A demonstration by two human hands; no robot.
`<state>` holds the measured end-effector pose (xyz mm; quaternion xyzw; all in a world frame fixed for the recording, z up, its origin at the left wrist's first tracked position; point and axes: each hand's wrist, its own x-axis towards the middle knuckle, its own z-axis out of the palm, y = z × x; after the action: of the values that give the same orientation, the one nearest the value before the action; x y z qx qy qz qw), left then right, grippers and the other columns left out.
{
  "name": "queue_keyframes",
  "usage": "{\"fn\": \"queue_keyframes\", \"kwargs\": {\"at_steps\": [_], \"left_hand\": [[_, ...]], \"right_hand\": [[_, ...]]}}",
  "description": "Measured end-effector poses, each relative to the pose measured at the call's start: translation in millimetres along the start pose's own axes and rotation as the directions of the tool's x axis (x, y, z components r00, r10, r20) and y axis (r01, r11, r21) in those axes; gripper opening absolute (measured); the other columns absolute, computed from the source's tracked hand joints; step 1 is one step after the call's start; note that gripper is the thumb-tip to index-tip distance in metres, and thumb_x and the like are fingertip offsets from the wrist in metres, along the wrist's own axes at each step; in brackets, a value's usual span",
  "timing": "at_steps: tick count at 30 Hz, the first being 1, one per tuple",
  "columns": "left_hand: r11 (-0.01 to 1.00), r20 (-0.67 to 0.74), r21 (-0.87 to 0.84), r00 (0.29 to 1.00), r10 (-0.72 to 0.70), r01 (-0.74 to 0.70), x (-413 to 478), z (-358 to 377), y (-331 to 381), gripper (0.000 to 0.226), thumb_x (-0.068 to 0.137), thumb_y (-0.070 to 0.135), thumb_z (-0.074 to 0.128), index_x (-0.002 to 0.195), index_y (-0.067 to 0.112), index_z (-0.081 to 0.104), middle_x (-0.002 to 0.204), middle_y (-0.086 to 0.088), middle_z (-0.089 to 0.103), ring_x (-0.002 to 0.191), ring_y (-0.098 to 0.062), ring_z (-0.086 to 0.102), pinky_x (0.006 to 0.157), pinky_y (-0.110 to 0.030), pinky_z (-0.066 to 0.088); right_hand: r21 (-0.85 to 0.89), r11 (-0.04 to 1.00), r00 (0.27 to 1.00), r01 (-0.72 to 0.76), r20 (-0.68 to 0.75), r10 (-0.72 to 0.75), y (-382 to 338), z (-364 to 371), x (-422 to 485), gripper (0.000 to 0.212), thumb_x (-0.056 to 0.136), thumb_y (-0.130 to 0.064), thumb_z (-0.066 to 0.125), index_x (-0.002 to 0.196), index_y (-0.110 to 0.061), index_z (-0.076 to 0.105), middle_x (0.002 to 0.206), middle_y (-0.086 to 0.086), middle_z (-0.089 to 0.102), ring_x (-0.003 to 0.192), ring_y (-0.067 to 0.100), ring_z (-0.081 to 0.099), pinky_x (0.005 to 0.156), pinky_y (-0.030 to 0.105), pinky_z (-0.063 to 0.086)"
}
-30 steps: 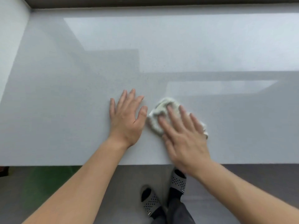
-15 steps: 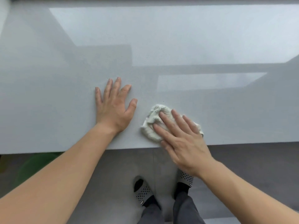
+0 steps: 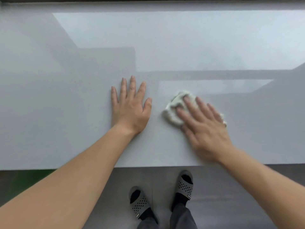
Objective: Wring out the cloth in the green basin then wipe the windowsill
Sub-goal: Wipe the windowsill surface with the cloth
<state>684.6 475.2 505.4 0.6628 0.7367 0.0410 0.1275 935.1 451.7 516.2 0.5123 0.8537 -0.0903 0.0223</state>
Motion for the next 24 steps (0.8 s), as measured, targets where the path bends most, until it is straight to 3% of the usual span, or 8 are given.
{"fn": "queue_keyframes", "kwargs": {"at_steps": [4, 6, 8, 10, 12, 17, 22, 24], "left_hand": [[0.999, 0.003, 0.031, 1.0, -0.014, 0.014, 0, 1, 3, 0.067, 0.095, 0.057, 0.014, 0.157, 0.032, 0.008, 0.167, 0.001, -0.007, 0.152, -0.019, -0.016, 0.121, -0.051, -0.011], [0.999, 0.007, 0.041, 1.0, -0.015, 0.014, -1, 1, 5, 0.067, 0.096, 0.057, 0.014, 0.158, 0.033, 0.007, 0.167, 0.001, -0.008, 0.152, -0.019, -0.017, 0.121, -0.051, -0.01], [0.999, 0.0, 0.047, 1.0, -0.018, 0.017, -2, 1, 4, 0.067, 0.096, 0.058, 0.015, 0.158, 0.033, 0.007, 0.167, 0.002, -0.007, 0.152, -0.018, -0.016, 0.121, -0.05, -0.01], [0.998, -0.007, 0.055, 1.0, -0.016, 0.016, -2, 0, 5, 0.067, 0.096, 0.058, 0.015, 0.158, 0.033, 0.01, 0.167, 0.002, -0.006, 0.152, -0.018, -0.014, 0.121, -0.05, -0.008], [0.998, -0.007, 0.055, 1.0, -0.021, 0.021, 0, -1, 5, 0.067, 0.095, 0.057, 0.017, 0.158, 0.033, 0.011, 0.167, 0.003, -0.004, 0.153, -0.018, -0.012, 0.122, -0.05, -0.007], [0.999, -0.02, 0.044, 0.999, -0.031, 0.032, -1, 0, 6, 0.067, 0.095, 0.057, 0.019, 0.157, 0.034, 0.014, 0.167, 0.005, -0.003, 0.152, -0.015, -0.013, 0.122, -0.05, -0.004], [0.999, -0.054, 0.031, 0.998, -0.014, 0.016, 0, 3, 5, 0.066, 0.095, 0.055, 0.025, 0.156, 0.031, 0.023, 0.167, 0.002, 0.006, 0.153, -0.017, -0.005, 0.122, -0.053, 0.003], [1.0, -0.065, 0.025, 0.998, -0.002, 0.004, 1, 4, 4, 0.066, 0.095, 0.054, 0.027, 0.156, 0.029, 0.025, 0.167, 0.001, 0.009, 0.154, -0.019, -0.002, 0.121, -0.055, 0.005]], "right_hand": [[0.136, 0.861, 0.868, -0.49, -0.011, 0.496, 24, -13, 71, 0.057, 0.102, -0.048, 0.021, 0.158, -0.04, 0.012, 0.168, -0.008, -0.002, 0.154, 0.024, -0.005, 0.123, 0.045, -0.003], [0.098, 0.923, 0.925, -0.373, -0.04, 0.378, -2, -9, 76, 0.058, 0.102, -0.047, 0.023, 0.158, -0.038, 0.014, 0.168, -0.006, 0.001, 0.154, 0.028, -0.004, 0.122, 0.048, -0.001], [0.058, 0.996, 0.997, -0.073, -0.031, 0.075, -20, -3, 61, 0.055, 0.103, -0.049, 0.022, 0.157, -0.039, 0.021, 0.168, -0.007, 0.008, 0.155, 0.027, 0.0, 0.123, 0.048, 0.003], [0.044, 0.994, 0.995, 0.103, 0.0, -0.103, -5, -9, 58, 0.053, 0.103, -0.05, 0.022, 0.155, -0.041, 0.027, 0.167, -0.01, 0.014, 0.155, 0.024, 0.005, 0.123, 0.046, 0.007], [0.046, 0.997, 0.998, 0.06, -0.014, -0.06, 29, -15, 88, 0.052, 0.103, -0.051, 0.022, 0.154, -0.044, 0.025, 0.167, -0.012, 0.011, 0.155, 0.021, 0.004, 0.124, 0.043, 0.004], [0.151, 0.923, 0.934, -0.354, -0.004, 0.359, 48, -28, 166, 0.056, 0.102, -0.046, 0.019, 0.157, -0.04, 0.012, 0.168, -0.009, -0.004, 0.154, 0.024, -0.011, 0.122, 0.046, -0.005], [0.064, 0.984, 0.986, 0.169, 0.0, -0.169, 24, -21, 136, 0.055, 0.102, -0.051, 0.018, 0.156, -0.042, 0.016, 0.167, -0.012, 0.003, 0.155, 0.022, -0.004, 0.123, 0.044, 0.0], [0.056, 0.977, 0.979, 0.205, 0.002, -0.206, 54, -27, 161, 0.054, 0.101, -0.052, 0.02, 0.155, -0.044, 0.02, 0.167, -0.015, 0.006, 0.155, 0.019, 0.0, 0.123, 0.041, 0.002]]}}
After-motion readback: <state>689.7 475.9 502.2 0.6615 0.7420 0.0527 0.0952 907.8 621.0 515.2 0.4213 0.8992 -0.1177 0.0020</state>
